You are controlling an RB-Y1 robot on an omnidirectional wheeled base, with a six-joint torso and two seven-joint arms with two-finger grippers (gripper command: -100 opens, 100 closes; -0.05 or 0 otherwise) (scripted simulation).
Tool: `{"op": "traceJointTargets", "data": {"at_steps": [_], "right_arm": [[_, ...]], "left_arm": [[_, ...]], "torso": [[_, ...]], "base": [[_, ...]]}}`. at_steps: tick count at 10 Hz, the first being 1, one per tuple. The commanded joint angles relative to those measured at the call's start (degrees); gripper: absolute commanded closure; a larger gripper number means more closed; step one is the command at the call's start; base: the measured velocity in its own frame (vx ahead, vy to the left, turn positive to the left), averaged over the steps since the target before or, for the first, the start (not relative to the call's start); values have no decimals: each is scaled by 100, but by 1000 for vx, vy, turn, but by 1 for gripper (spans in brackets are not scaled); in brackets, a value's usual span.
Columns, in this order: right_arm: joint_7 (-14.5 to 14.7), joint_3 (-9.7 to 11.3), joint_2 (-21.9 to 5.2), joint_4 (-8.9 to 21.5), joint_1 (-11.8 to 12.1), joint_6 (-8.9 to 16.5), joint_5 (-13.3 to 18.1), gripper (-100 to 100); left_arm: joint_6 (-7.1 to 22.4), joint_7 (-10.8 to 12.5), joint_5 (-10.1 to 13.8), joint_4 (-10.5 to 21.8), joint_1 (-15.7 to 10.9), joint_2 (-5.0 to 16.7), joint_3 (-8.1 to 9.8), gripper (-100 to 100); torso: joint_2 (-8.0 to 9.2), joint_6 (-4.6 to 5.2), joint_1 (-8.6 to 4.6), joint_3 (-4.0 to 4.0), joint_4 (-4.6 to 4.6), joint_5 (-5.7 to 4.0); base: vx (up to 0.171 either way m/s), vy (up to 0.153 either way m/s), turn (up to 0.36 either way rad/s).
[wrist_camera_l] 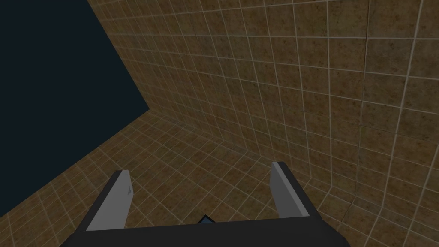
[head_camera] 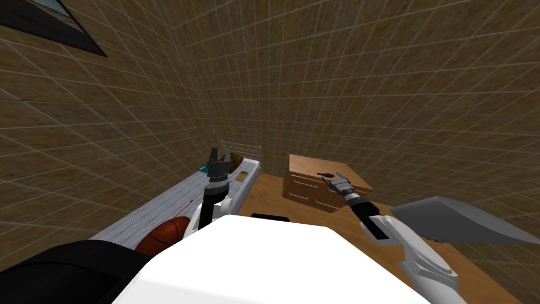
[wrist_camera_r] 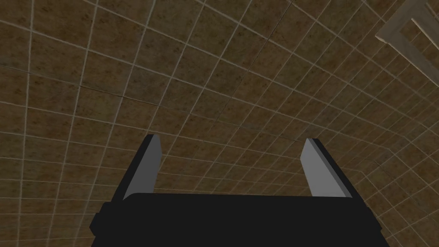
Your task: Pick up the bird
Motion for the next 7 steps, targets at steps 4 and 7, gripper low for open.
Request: {"op": "traceJointTargets", "data": {"at_steps": [4,7], "right_arm": [[661,-112,-400,661,83,81,508,-100],[1100,-205,-708,1193,184,103,853,-100]], "left_arm": [[0,0,0,0,0,0,0,0],[0,0,0,0,0,0,0,0]], "torso": [[2,2,-3,1,0,-1],[-11,-1,-6,-7,-2,-1]], "base": [[40,33,79],[79,30,110]]}}
